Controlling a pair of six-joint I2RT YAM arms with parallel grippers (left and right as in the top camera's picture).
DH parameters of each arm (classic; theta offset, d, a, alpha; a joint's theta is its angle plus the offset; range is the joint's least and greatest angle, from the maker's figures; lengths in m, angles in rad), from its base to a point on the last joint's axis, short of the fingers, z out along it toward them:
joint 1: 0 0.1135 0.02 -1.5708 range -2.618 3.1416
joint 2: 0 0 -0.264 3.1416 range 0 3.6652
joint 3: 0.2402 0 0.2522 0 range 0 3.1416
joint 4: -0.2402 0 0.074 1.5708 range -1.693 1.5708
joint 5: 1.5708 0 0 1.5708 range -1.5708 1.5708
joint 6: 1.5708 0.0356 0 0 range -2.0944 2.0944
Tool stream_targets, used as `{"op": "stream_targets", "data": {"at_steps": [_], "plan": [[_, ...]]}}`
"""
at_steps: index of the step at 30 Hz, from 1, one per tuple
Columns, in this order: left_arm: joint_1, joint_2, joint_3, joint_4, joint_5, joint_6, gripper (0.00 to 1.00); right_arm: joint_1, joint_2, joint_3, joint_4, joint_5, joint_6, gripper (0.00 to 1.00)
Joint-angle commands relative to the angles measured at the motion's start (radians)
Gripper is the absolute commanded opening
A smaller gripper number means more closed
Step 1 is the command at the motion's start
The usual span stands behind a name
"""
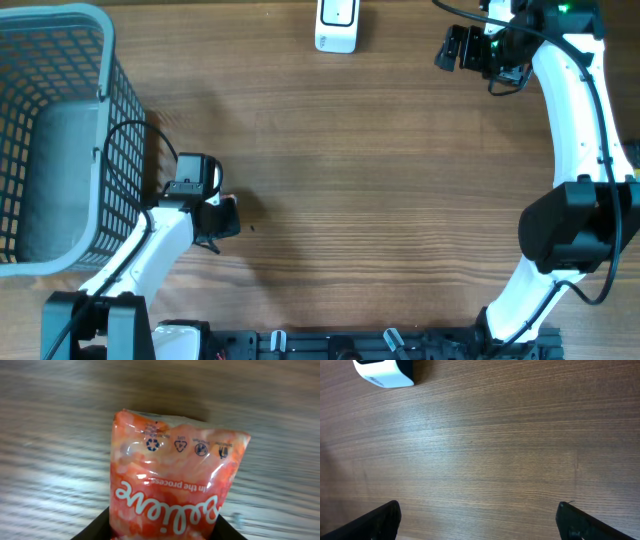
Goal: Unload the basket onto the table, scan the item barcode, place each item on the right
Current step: 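Lift the tissue pack with the left gripper and carry it toward centre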
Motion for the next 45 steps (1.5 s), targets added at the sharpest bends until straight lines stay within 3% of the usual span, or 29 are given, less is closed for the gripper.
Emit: {"op": "stream_targets", "data": {"at_steps": [1,13,27,34,39,45], "plan": [[0.007,0.007,0.034,0.023,0.194,-0.002,0.40,-0.002,0.001,0.001,0.009,-0.011,-0.022,1.00],[0.006,0.007,0.034,0.352,0.922,-0.002,0.41,-0.002,0.001,0.001,0.017,0.026,-0.021,1.00],[0.006,0.007,0.034,0.544,1.220,-0.002,0.45,-0.002,0.001,0.001,0.016,-0.050,-0.021,1.00],[0.006,0.007,0.034,0.597,1.236,-0.002,0.46,-0.002,0.002,0.001,0.017,-0.117,-0.021,1.00],[0.006,0.007,0.034,0.646,1.231,-0.002,0.46,-0.002,0.011,0.001,0.019,-0.270,-0.032,1.00],[0.006,0.008,0.034,0.646,1.005,-0.002,0.37,-0.002,0.018,0.001,0.021,-0.288,-0.055,1.00]]}}
